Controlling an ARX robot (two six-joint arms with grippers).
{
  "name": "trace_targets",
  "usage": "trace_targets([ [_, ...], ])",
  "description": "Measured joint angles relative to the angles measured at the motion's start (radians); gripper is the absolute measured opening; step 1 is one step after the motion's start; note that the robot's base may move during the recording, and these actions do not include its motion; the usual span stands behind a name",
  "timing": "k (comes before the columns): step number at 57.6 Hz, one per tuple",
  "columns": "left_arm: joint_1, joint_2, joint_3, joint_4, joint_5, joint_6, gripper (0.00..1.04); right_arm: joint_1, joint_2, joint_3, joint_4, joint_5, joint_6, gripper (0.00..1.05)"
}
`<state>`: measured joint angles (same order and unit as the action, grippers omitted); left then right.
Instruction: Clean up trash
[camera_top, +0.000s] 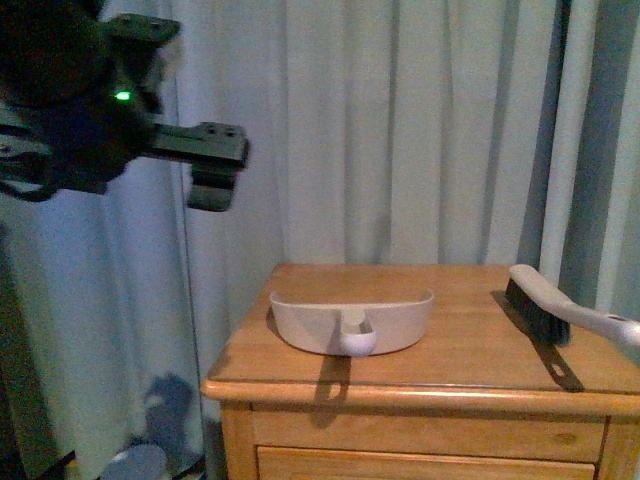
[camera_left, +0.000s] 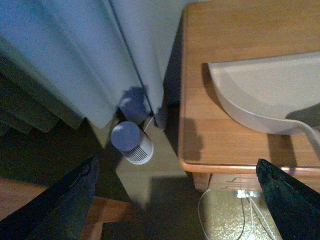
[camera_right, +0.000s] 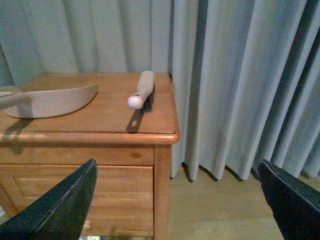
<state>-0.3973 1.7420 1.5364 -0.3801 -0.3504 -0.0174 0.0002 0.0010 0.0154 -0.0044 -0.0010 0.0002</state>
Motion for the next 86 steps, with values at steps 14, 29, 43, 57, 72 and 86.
trace_targets([
  [14,-0.106,0.239,0.233,-0.123,-0.007,-0.069,0.97,0.000,0.000,0.000,0.000,0.000,0.000,0.97],
  [29,-0.162,0.361,0.372,-0.203,0.016,-0.199,0.97,0.000,0.000,0.000,0.000,0.000,0.000,0.97],
  [43,-0.214,0.368,0.393,-0.248,0.021,-0.279,0.97,0.000,0.000,0.000,0.000,0.000,0.000,0.97],
  [57,-0.227,0.367,0.358,-0.225,0.029,-0.311,0.97,0.000,0.000,0.000,0.000,0.000,0.000,0.97],
  [72,-0.227,0.385,0.321,-0.161,0.032,-0.293,0.97,0.000,0.000,0.000,0.000,0.000,0.000,0.97],
  [86,-0.222,0.448,0.321,-0.137,0.030,-0.256,0.97,0.000,0.000,0.000,0.000,0.000,0.000,0.97],
])
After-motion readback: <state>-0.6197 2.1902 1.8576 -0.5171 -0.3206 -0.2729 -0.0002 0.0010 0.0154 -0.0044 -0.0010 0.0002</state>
